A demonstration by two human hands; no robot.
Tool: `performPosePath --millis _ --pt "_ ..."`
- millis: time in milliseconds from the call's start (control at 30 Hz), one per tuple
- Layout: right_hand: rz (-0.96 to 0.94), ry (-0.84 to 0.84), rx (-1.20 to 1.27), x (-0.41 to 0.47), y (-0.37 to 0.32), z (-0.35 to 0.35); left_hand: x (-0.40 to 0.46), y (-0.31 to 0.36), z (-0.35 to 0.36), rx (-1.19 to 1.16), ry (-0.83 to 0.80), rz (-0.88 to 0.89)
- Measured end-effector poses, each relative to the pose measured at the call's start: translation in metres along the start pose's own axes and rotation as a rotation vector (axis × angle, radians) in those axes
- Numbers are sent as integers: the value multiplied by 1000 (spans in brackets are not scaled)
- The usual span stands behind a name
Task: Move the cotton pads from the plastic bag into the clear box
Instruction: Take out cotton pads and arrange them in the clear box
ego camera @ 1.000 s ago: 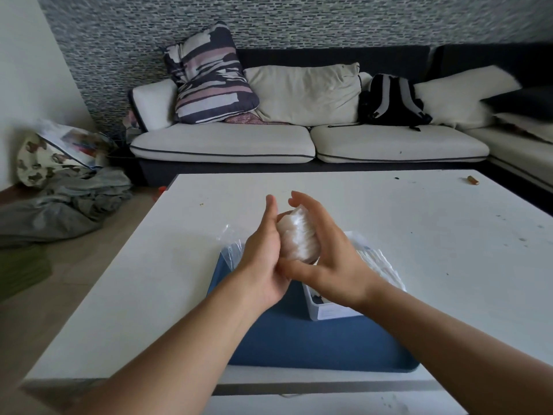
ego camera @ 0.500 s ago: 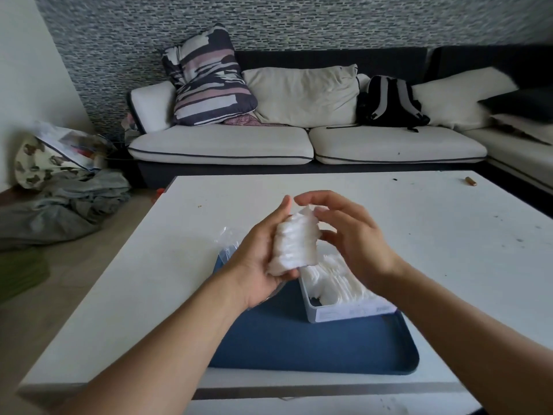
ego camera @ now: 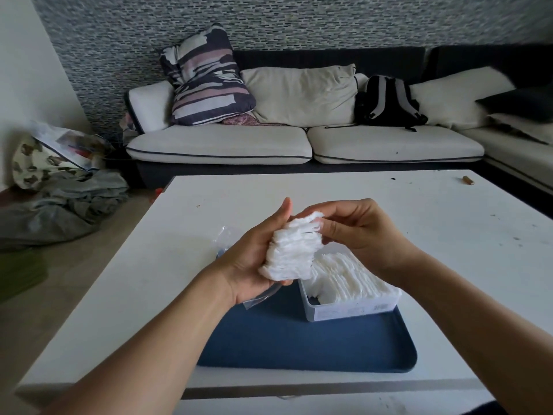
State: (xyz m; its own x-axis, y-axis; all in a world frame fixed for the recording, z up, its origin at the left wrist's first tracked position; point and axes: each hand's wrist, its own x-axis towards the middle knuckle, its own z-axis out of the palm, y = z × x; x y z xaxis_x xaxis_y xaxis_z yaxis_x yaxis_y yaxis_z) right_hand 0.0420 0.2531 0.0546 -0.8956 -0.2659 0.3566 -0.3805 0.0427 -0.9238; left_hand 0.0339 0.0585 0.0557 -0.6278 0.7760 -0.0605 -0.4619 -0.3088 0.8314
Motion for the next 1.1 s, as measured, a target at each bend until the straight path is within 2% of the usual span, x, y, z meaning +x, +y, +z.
performPosePath --millis 167,333,467,633,700,800,833,1000,1100 --pt "93 99 47 1 0 0 4 0 -3 125 29 47" --pt "71 56 -62 0 -1 3 6 -1 -3 -122 -42 -13" --pt "9 -23 -257 -2 -3 3 4 -1 -6 64 227 2" --pt "58 -82 -230 -3 -10 3 8 -2 -9 204 445 -7" --pt "1 -97 -411 -5 -15 7 9 -3 -7 169 535 -8" --pt "-73 -148 -826 -7 -17 20 10 -3 3 80 612 -31" --pt "-79 -143 -874 -6 -14 26 11 -4 5 41 626 -47" --pt "29 -13 -657 2 -4 35 15 -3 9 -47 664 -134" --pt "85 47 -581 1 -3 32 19 -3 11 -132 699 -105"
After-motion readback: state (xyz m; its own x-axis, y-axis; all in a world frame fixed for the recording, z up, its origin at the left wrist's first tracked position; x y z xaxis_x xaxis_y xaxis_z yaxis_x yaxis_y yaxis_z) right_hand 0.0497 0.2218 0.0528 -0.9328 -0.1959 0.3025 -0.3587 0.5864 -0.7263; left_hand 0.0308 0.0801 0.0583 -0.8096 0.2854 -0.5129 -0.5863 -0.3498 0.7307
